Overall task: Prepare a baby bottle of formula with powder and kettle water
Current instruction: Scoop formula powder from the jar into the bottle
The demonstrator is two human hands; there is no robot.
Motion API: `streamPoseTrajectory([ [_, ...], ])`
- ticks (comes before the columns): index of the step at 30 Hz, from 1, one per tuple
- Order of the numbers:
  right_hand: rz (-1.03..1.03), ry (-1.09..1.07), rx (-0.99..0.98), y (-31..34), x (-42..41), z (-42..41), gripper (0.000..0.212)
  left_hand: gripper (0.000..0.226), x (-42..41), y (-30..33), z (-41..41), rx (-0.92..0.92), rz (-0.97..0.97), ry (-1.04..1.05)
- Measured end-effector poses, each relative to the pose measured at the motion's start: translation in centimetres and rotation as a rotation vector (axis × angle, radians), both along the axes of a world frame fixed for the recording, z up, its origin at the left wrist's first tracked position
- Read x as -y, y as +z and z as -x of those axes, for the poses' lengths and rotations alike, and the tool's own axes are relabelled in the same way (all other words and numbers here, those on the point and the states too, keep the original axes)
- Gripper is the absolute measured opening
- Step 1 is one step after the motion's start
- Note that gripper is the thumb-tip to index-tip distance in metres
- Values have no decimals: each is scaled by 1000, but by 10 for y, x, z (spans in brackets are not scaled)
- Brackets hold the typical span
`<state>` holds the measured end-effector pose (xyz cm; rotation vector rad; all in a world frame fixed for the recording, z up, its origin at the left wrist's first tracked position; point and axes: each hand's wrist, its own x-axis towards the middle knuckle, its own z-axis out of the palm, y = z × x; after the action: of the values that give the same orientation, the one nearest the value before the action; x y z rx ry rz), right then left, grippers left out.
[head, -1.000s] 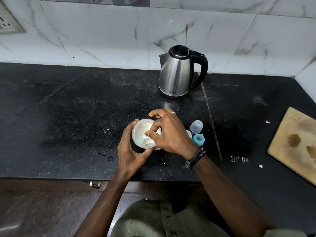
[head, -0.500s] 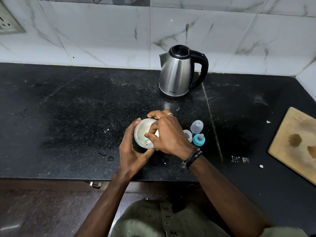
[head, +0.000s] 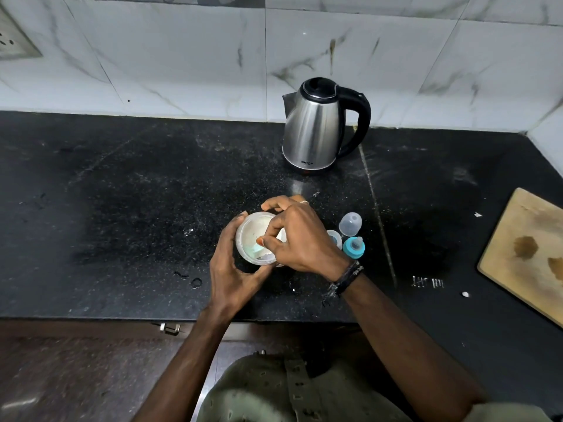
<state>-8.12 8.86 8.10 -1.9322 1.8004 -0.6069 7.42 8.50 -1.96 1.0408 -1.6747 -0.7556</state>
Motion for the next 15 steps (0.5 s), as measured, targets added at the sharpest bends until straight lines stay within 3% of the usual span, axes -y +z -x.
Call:
streamPoseTrajectory([
  [15,-48,-98,387,-2,6,23,12,87,7,-9,-6,28,-9,62],
])
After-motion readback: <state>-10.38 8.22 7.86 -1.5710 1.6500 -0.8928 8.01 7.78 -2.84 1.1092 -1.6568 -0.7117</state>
